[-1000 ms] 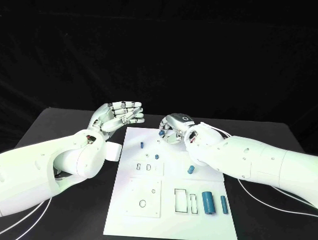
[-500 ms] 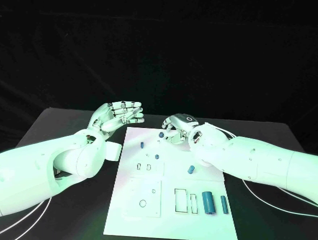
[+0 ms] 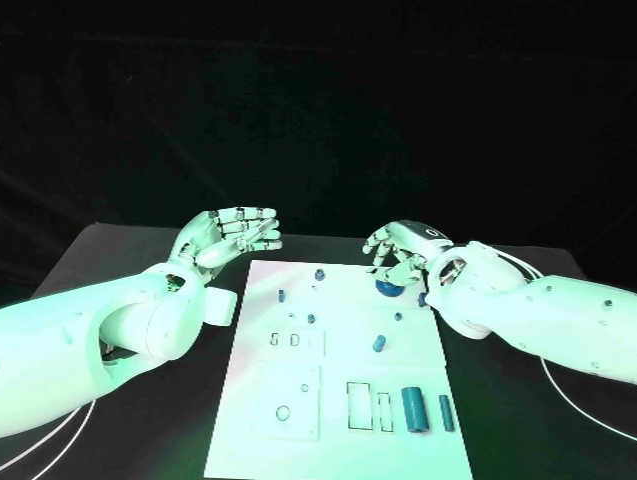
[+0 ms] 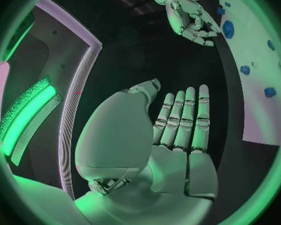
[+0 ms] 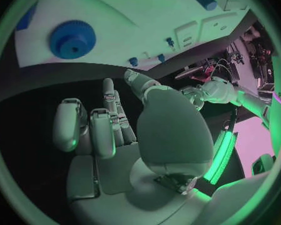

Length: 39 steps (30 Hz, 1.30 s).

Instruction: Assemble the parts on the task board

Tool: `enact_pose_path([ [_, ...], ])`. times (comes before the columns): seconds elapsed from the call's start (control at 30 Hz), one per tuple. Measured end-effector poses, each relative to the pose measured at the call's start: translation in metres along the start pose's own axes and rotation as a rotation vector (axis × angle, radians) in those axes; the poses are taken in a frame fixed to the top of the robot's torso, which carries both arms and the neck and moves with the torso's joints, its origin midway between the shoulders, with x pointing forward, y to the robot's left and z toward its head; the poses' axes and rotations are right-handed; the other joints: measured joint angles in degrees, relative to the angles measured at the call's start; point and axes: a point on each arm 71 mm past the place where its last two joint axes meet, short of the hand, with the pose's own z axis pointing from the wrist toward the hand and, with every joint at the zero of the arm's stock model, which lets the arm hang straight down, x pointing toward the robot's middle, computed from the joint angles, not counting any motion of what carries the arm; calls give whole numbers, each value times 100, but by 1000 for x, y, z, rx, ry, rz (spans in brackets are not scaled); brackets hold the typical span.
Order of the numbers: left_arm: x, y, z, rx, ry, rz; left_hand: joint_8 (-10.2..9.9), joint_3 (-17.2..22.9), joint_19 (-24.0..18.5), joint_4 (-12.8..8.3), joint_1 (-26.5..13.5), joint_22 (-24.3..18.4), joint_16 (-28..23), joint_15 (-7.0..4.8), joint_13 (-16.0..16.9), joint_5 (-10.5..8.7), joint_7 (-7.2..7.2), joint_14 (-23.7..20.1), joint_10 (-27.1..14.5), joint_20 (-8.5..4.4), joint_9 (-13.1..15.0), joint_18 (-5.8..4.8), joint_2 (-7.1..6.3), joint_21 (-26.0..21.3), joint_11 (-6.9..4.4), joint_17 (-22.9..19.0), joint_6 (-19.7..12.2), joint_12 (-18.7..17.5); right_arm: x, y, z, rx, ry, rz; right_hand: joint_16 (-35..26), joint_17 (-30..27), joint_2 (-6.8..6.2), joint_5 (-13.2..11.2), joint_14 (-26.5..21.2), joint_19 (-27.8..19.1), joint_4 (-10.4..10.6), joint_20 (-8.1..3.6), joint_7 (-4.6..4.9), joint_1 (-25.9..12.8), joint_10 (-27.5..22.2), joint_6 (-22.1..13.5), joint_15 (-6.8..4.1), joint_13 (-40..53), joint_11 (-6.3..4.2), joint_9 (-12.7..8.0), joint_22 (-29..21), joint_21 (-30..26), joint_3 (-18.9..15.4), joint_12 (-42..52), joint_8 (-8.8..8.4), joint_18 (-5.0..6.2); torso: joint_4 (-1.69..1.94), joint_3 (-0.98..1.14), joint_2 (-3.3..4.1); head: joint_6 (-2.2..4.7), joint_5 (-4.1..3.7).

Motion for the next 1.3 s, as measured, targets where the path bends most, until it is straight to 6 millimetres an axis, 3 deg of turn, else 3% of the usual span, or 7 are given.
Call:
enact_pose_path([
  [0.1,-2,0,0,0,-4,2,0,0,0,0,0,0,0,0,0,0,0,0,0,0,0,0,0,0,0,0,0,0,-7,-15,-7,43,22,25,85,136,-66,191,3,68,65,-46,-22,39,148,-163,-20,354,-77,15,167,111,-413,313,-22,0,-31,13,-5,12,1],
  [0.17,-3,0,0,-1,-6,3,0,0,0,0,0,0,0,0,0,0,0,0,0,0,0,0,0,0,0,0,0,0,-8,-23,-10,67,41,40,106,159,-7,259,1,105,161,-64,-38,174,171,-234,-82,777,-130,69,263,168,-842,684,-2,-1,-47,24,-9,16,-3],
  [0.23,-4,0,0,-1,-8,4,0,0,0,0,0,0,0,0,0,0,0,0,0,0,0,0,0,0,0,0,0,0,-8,-30,-12,92,65,56,170,162,148,291,2,140,470,-100,-63,528,-114,-388,-83,1680,-133,173,382,221,-1498,1487,122,-1,-55,33,-12,16,-4],
  [0.37,-6,1,1,-2,-12,6,0,0,0,0,0,-5,0,-21,1,0,0,-21,0,0,1,0,0,0,0,-1,0,0,-9,-44,-13,137,101,77,363,161,194,346,2,253,1038,-44,-43,961,-328,-527,-82,4024,-82,362,458,346,-2049,3920,449,-96,-67,48,-13,12,-4],
  [0.5,-6,2,2,-2,-13,7,0,0,0,0,0,-6,0,-21,1,0,0,-21,0,0,1,0,0,0,0,0,0,0,-6,-52,-12,167,131,92,527,161,230,346,-3,384,1127,9,5,997,191,-658,-59,5562,-38,439,458,514,-2139,5582,628,-102,-68,48,-13,1,-8],
  [0.63,-7,2,3,-3,-13,7,0,0,0,0,0,-6,0,-21,1,0,0,-21,0,0,1,0,0,0,0,4,0,0,0,-54,-10,180,156,106,595,161,230,367,3,504,1110,27,49,996,653,-703,-36,6310,-7,465,457,834,-2172,6451,737,-274,-66,44,-10,-8,0],
  [1.3,-8,4,4,-5,-15,8,0,16,-21,-16,0,-4,-22,-21,1,0,0,-20,0,21,1,0,0,0,0,3,0,0,16,-55,-4,208,188,126,639,160,361,456,3,504,1109,27,36,970,937,-689,-36,6384,-21,473,456,1082,-2058,6913,823,-275,-60,30,-15,-71,49],
])
